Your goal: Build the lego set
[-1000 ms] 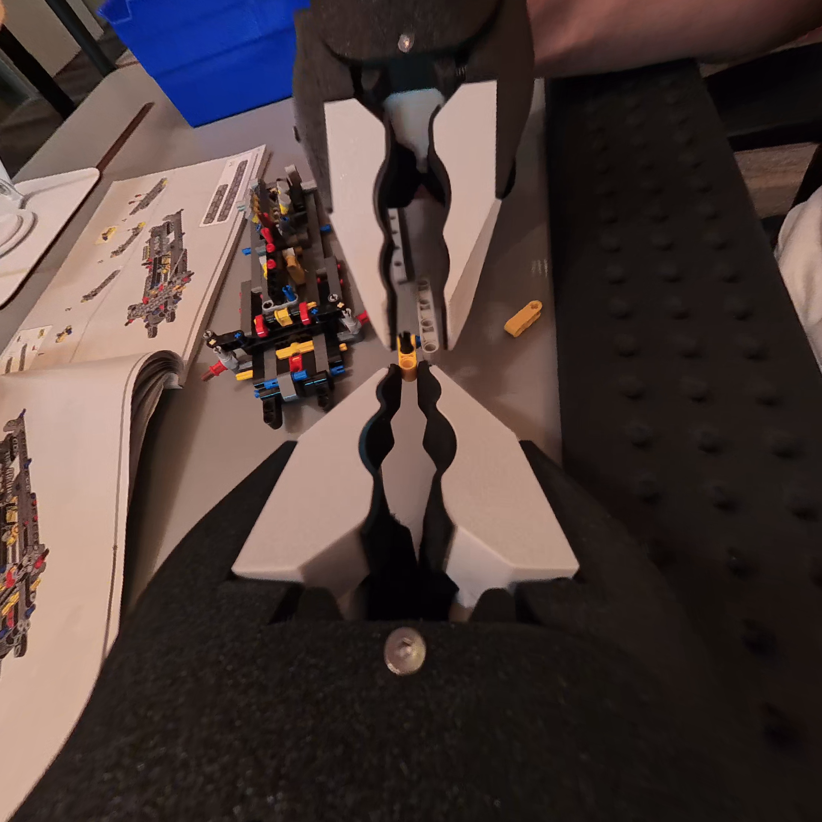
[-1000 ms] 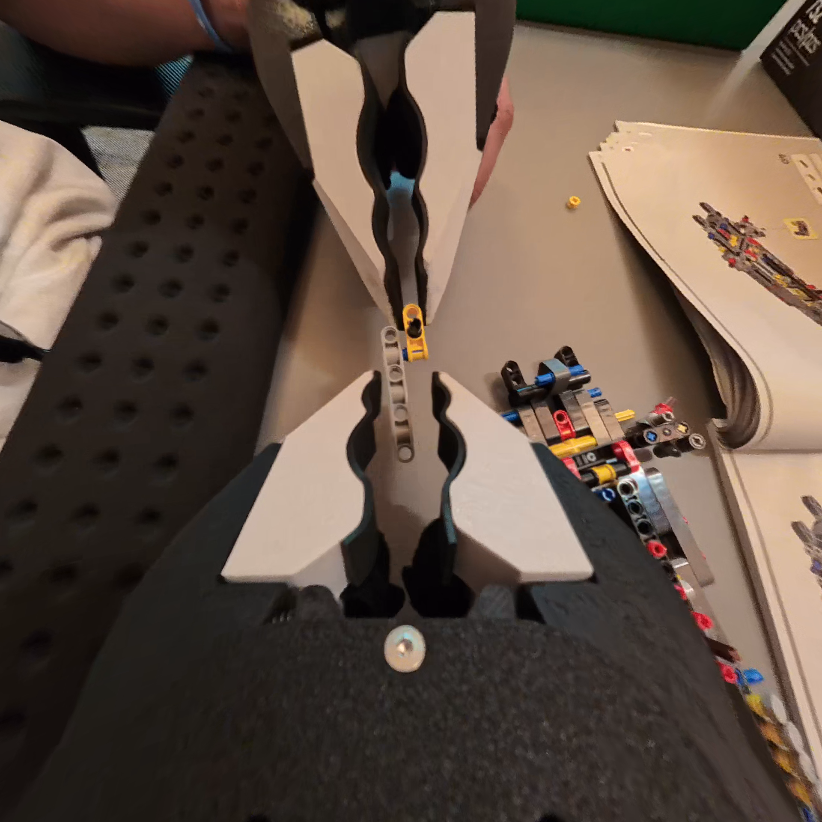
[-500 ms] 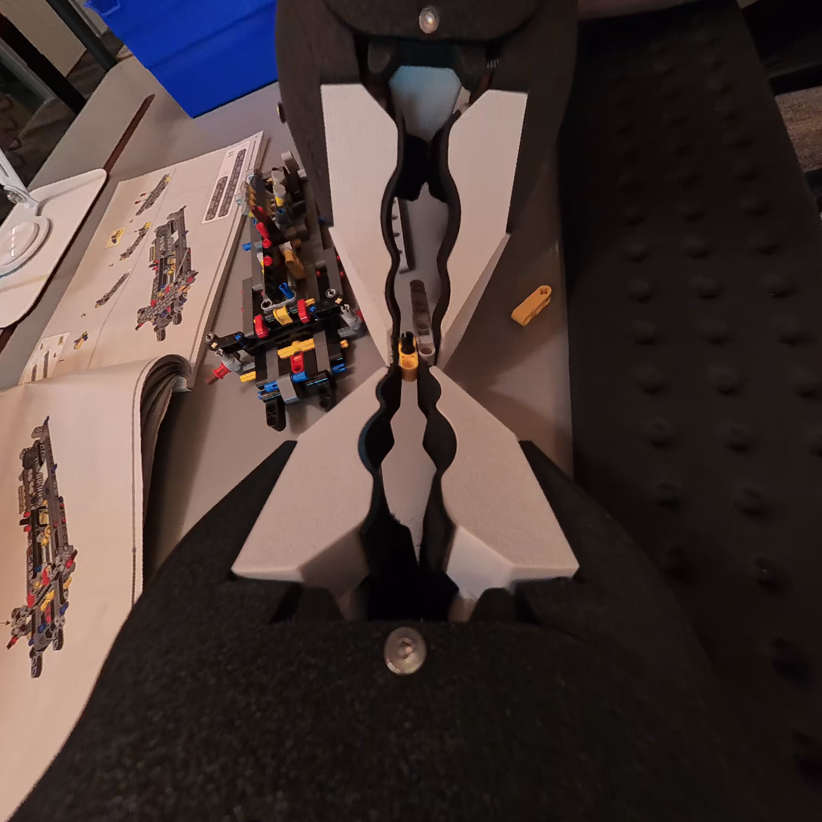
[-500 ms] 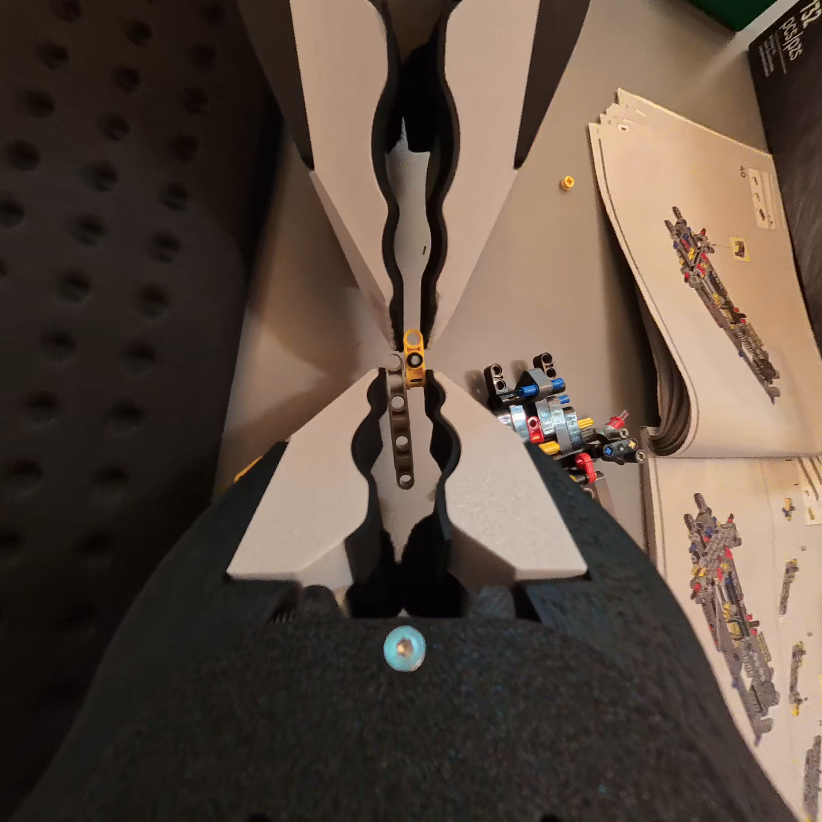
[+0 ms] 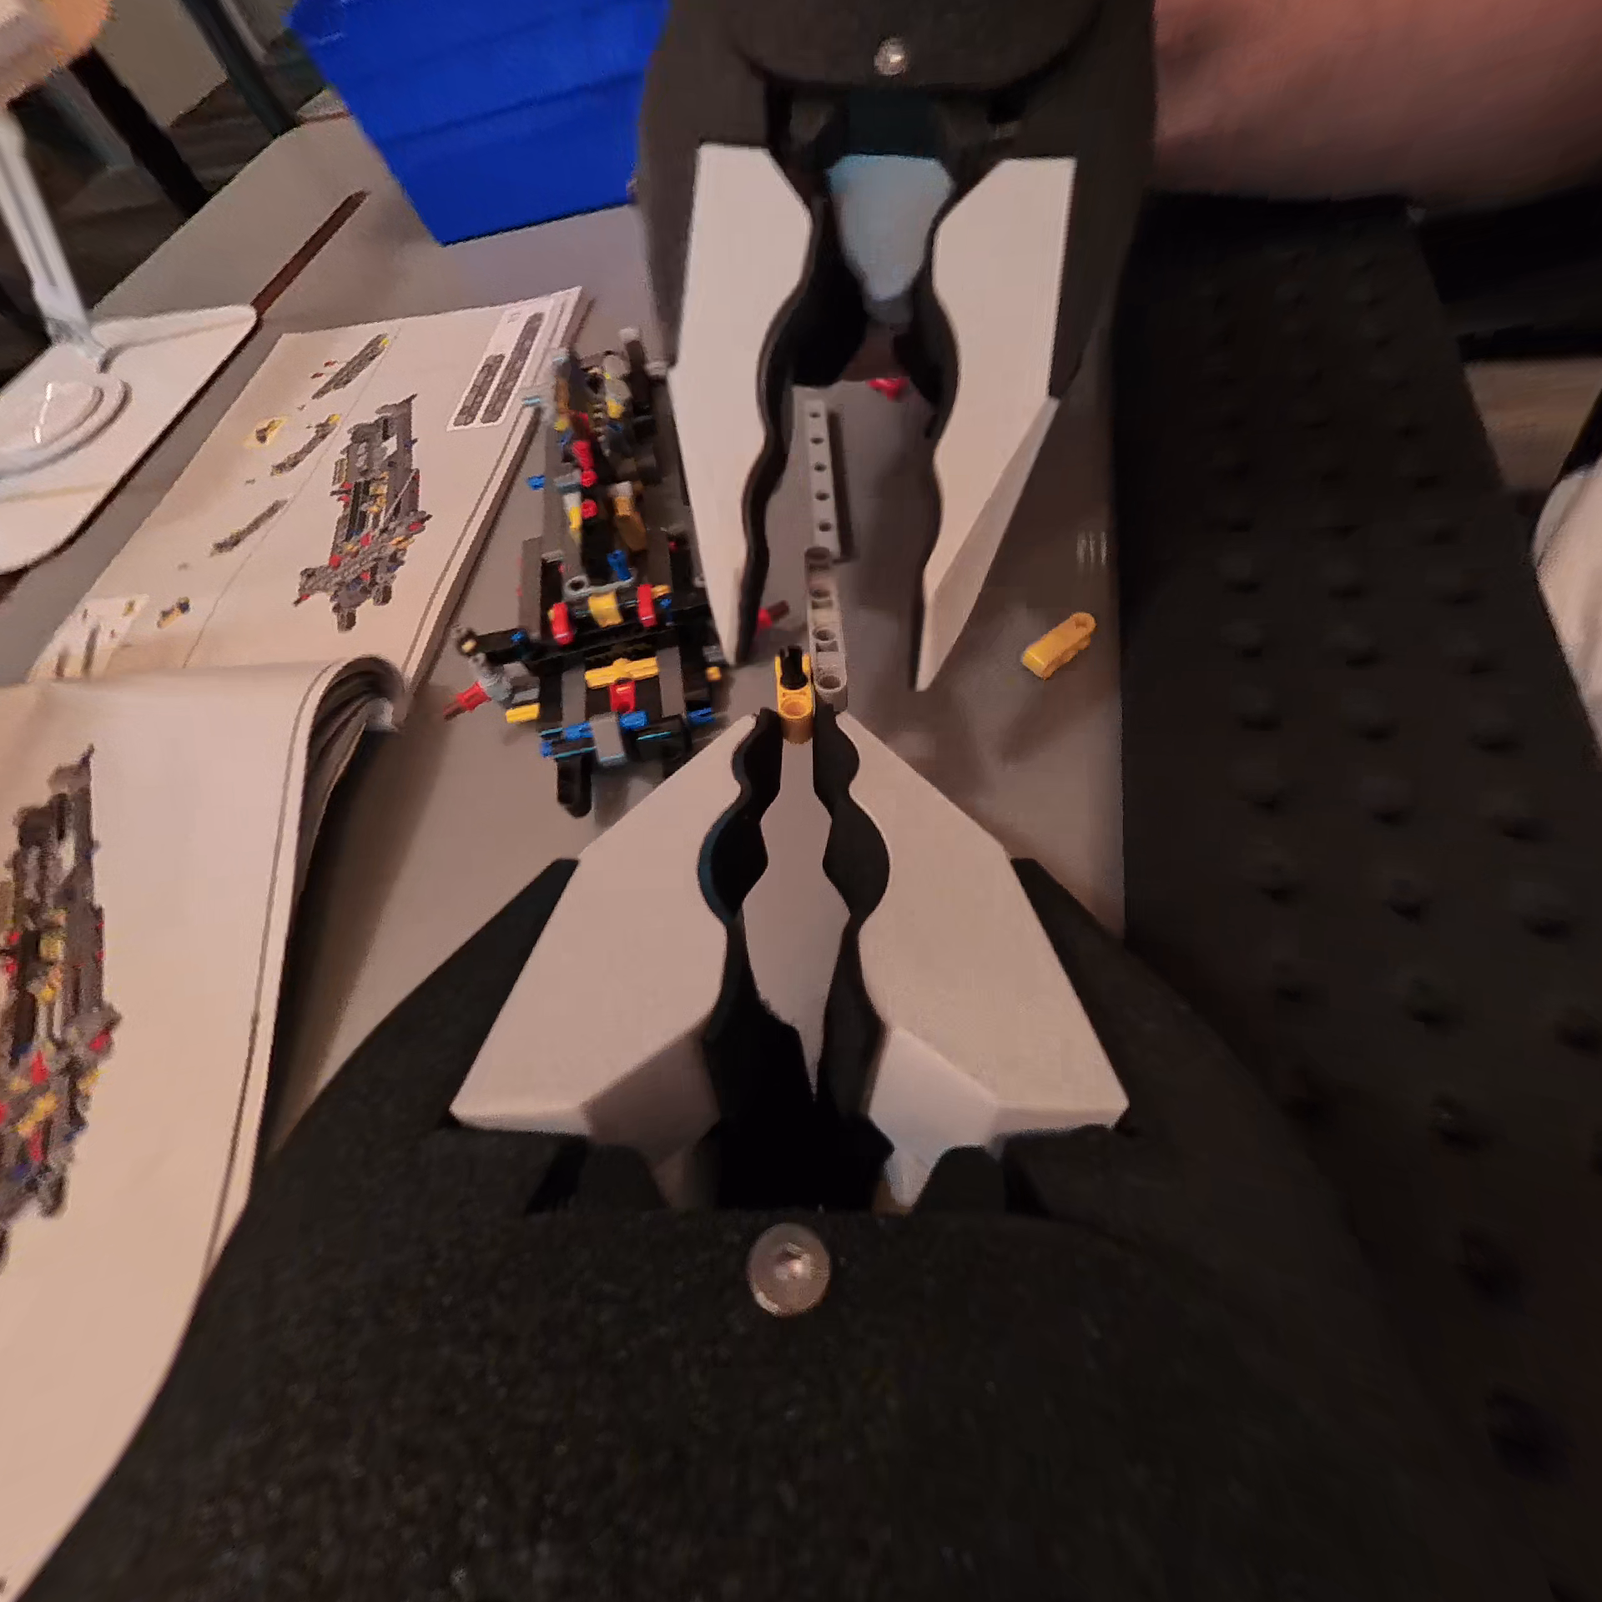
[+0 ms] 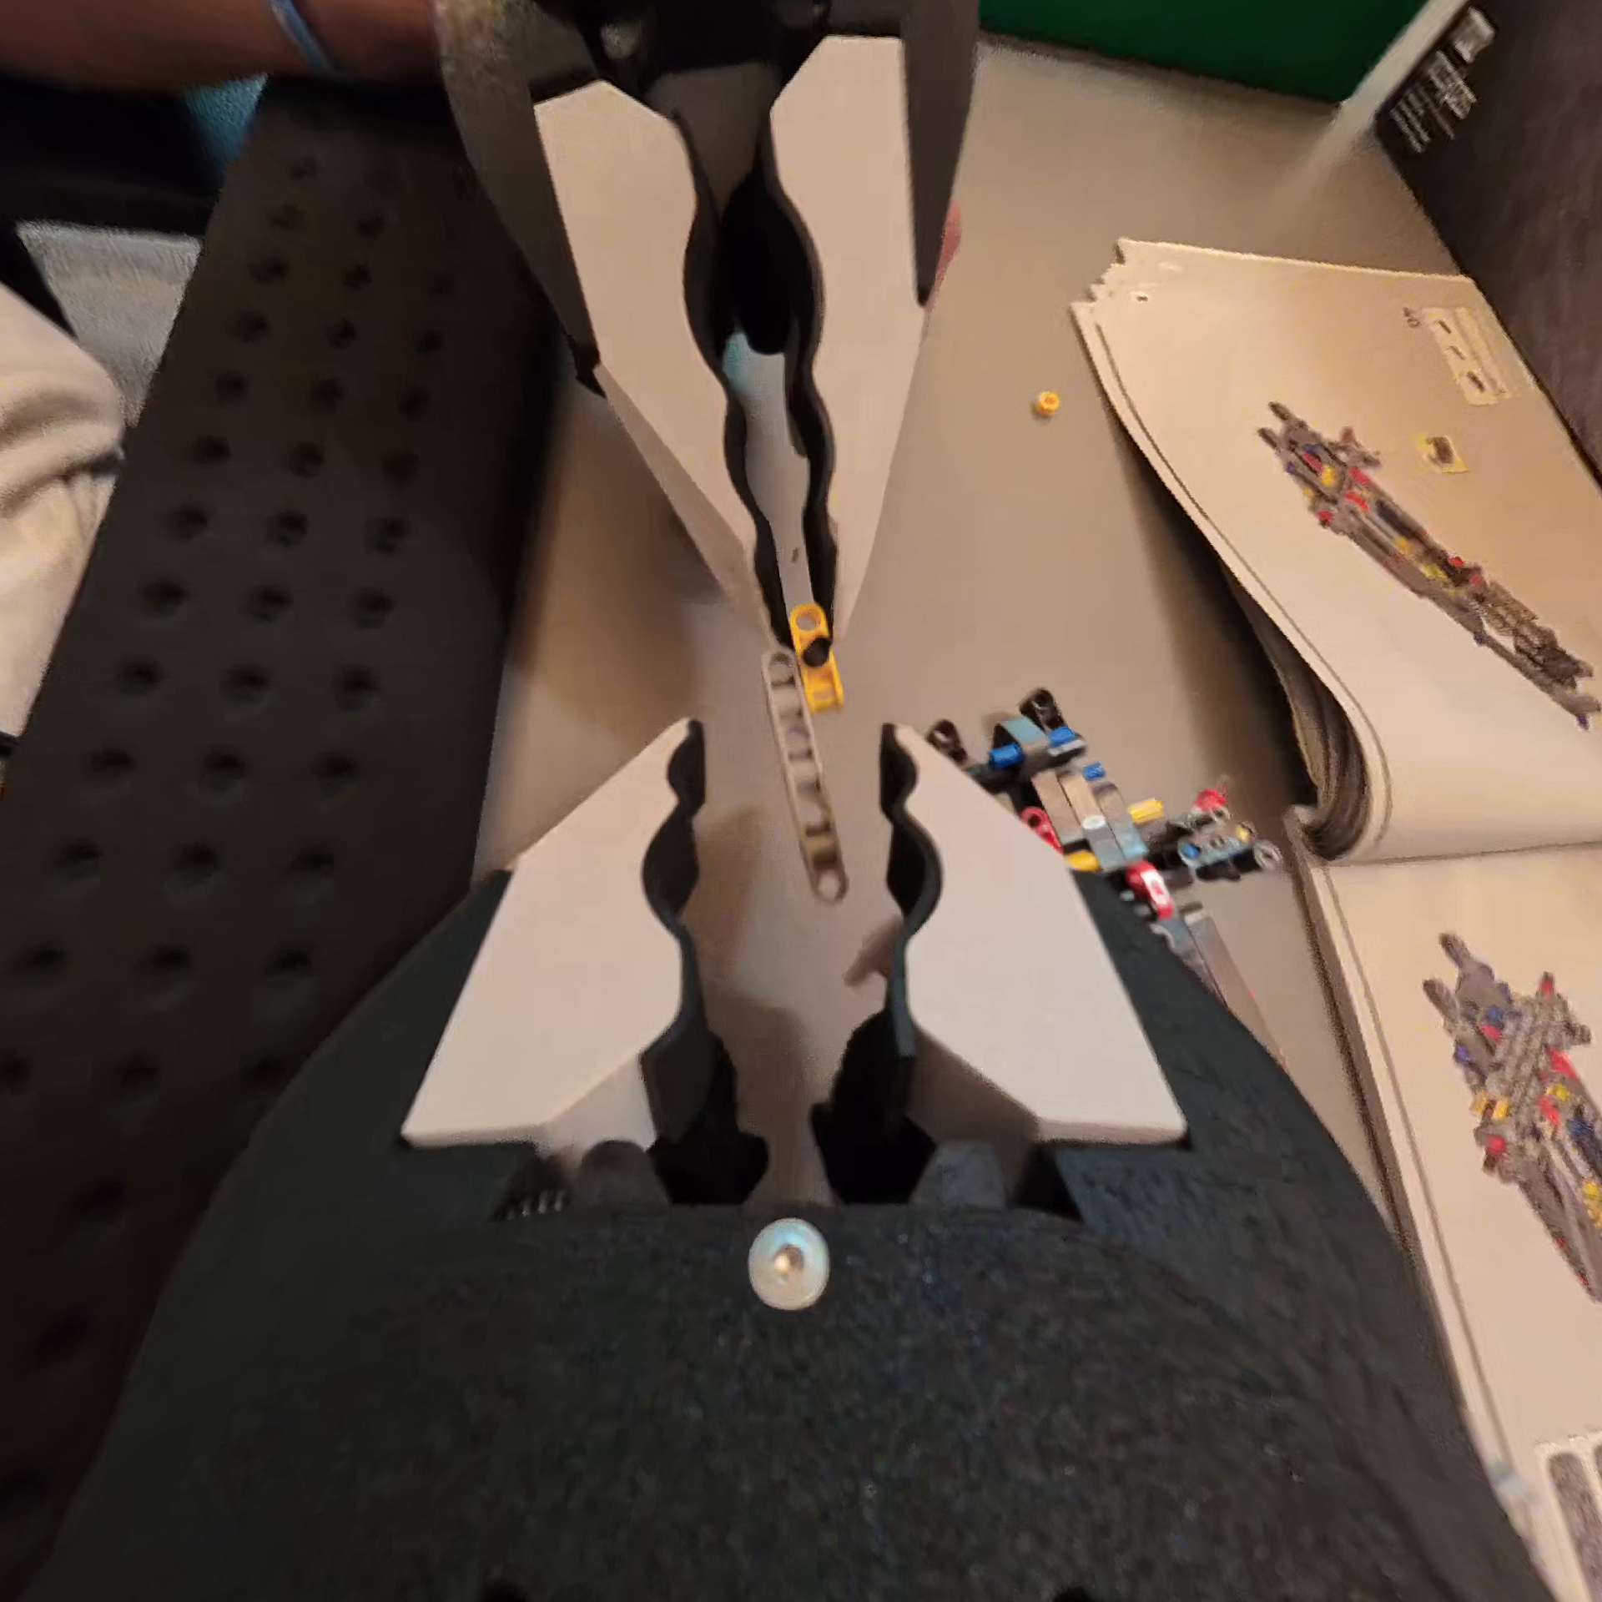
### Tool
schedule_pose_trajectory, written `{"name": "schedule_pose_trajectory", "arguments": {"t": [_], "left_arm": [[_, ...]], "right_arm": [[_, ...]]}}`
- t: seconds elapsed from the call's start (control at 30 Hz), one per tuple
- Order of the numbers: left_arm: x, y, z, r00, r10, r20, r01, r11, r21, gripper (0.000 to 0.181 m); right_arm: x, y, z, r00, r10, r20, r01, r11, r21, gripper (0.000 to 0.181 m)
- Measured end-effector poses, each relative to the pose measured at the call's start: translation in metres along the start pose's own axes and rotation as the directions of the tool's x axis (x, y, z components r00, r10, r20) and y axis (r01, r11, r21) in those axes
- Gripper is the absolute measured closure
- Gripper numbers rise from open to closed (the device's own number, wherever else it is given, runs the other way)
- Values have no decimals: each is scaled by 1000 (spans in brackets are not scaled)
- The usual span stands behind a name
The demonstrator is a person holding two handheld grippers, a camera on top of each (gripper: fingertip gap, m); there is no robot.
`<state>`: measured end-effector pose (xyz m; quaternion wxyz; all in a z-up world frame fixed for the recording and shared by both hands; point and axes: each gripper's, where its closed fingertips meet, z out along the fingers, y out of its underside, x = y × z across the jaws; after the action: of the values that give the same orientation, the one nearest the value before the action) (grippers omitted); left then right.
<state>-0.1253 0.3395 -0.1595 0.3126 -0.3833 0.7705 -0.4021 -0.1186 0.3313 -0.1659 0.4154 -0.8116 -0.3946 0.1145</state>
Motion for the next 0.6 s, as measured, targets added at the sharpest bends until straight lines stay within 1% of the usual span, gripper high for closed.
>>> {"name": "schedule_pose_trajectory", "arguments": {"t": [0.03, 0.1, 0.13, 0.2, 0.27, 0.37, 0.43, 0.47, 0.6], "left_arm": [[-5, 0, -3, 998, -62, -10, 62, 998, 14, 175], [-13, 0, -8, 979, -199, -51, 201, 979, 35, 175], [-16, -3, -11, 967, -243, -71, 248, 967, 58, 175], [-15, -16, -18, 949, -284, -138, 302, 945, 129, 175], [-12, -24, -23, 934, -302, -190, 334, 928, 166, 175], [-7, -25, -23, 934, -288, -210, 325, 930, 170, 175], [-3, -27, -22, 937, -271, -220, 311, 935, 173, 175], [-1, -27, -22, 938, -265, -225, 306, 936, 172, 175], [0, -30, -21, 937, -266, -227, 309, 933, 183, 175]], "right_arm": [[5, -1, -6, 999, 47, 4, -47, 999, 24, 138], [13, -8, -19, 986, 157, 53, -162, 980, 112, 140], [13, -12, -25, 973, 207, 103, -220, 964, 148, 143], [14, -16, -30, 944, 275, 180, -307, 934, 182, 147], [13, -19, -31, 937, 276, 216, -320, 924, 207, 149], [5, -31, -36, 930, 251, 269, -320, 912, 258, 160], [2, -32, -35, 931, 241, 276, -312, 916, 254, 165], [0, -32, -35, 933, 234, 274, -305, 919, 251, 172], [-2, -31, -37, 941, 215, 262, -281, 927, 248, 174]]}}
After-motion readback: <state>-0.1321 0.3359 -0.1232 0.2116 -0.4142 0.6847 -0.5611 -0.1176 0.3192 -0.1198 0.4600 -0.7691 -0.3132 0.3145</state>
